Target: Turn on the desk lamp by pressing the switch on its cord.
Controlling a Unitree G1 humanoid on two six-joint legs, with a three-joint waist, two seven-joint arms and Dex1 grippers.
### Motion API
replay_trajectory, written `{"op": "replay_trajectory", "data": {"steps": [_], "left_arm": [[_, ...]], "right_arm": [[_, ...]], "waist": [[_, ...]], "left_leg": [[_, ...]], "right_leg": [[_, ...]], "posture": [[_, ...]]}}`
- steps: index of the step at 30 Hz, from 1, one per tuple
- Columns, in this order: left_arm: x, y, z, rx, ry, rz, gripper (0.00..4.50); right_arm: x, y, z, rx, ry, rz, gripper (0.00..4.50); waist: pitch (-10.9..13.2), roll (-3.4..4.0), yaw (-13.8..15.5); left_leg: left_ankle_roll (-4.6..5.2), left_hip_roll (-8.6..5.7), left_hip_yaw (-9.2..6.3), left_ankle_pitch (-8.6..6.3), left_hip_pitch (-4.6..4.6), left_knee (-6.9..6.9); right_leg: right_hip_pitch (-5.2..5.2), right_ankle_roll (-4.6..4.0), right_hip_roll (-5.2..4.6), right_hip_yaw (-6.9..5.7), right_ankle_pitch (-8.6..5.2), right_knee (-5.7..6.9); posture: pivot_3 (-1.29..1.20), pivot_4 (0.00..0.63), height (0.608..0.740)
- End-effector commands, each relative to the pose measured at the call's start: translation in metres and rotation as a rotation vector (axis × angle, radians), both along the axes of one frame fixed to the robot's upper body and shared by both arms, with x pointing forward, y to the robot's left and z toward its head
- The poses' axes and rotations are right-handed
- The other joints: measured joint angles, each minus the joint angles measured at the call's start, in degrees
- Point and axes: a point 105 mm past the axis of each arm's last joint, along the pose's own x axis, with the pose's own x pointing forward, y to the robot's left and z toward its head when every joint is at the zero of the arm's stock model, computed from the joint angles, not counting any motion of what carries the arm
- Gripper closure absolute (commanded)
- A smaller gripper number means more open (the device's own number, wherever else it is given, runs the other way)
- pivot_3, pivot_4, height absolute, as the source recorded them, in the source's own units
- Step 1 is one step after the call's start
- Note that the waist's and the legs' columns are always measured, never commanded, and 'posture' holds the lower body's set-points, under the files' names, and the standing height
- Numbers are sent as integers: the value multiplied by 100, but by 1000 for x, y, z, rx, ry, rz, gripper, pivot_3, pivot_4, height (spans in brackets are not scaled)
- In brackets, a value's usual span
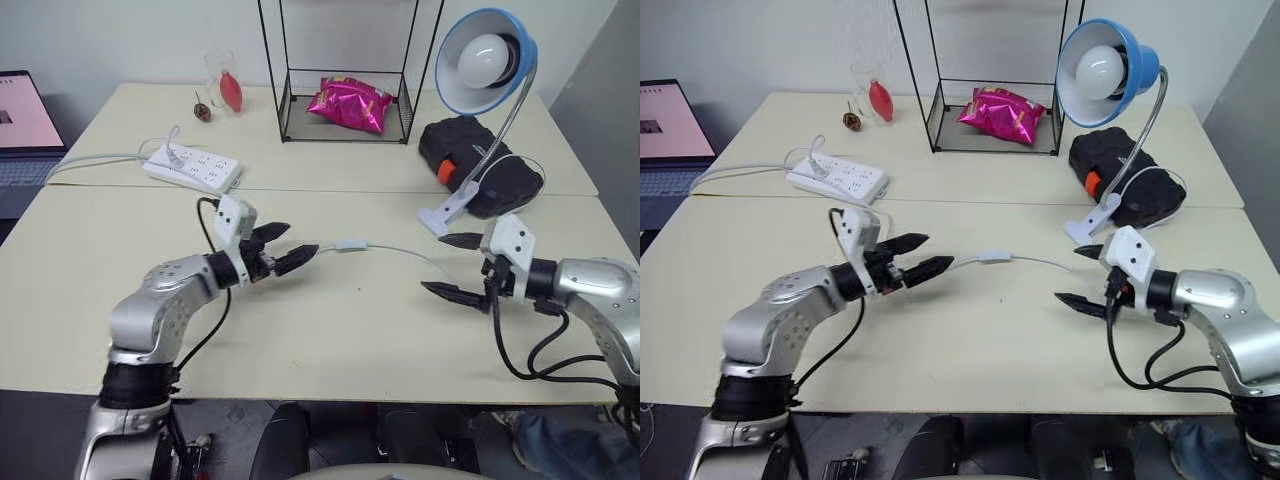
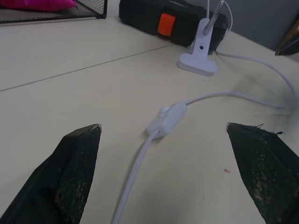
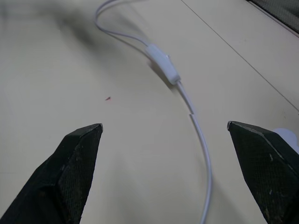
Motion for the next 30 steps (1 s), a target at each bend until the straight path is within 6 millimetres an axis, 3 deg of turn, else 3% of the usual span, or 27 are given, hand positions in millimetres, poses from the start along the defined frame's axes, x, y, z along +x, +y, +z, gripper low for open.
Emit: {"op": "replay_trajectory", "data": {"steps": [1, 11, 14, 26, 30], "left_arm": [[10, -14, -7, -12, 50, -43, 17], [41, -42, -20, -36, 175, -101, 17], [39, -48, -31, -6, 252, -142, 17], [26, -53, -42, 38, 354, -223, 17], [27, -54, -41, 26, 357, -217, 787]], "right_arm": [[-4, 9, 8, -18, -1, 5, 0], [-19, 14, 9, -16, 28, -1, 0], [-23, 15, 10, -14, 27, -3, 0], [-26, 18, 16, 4, 16, -17, 0], [-26, 19, 17, 8, 15, -18, 0]], "waist": [[0, 0, -5], [0, 0, -1], [0, 0, -3], [-1, 0, -5], [-1, 0, -4]], "left_leg": [[0, 0, -1, 0, -2, 0], [0, -7, -8, 0, -16, 0], [0, -7, -9, 0, -17, 0], [0, -7, -9, 0, -16, 1], [0, -7, -10, 0, -16, 1]], "right_leg": [[-1, -1, 0, -1, 0, 0], [-11, 0, -2, -8, 1, 0], [-11, 0, -2, -8, 1, 0], [-10, 1, -2, -8, 0, 1], [-9, 1, -2, -8, 0, 1]], "posture": [[0, 150, 740], [0, 150, 740], [0, 150, 740], [0, 150, 740], [0, 150, 740]]}}
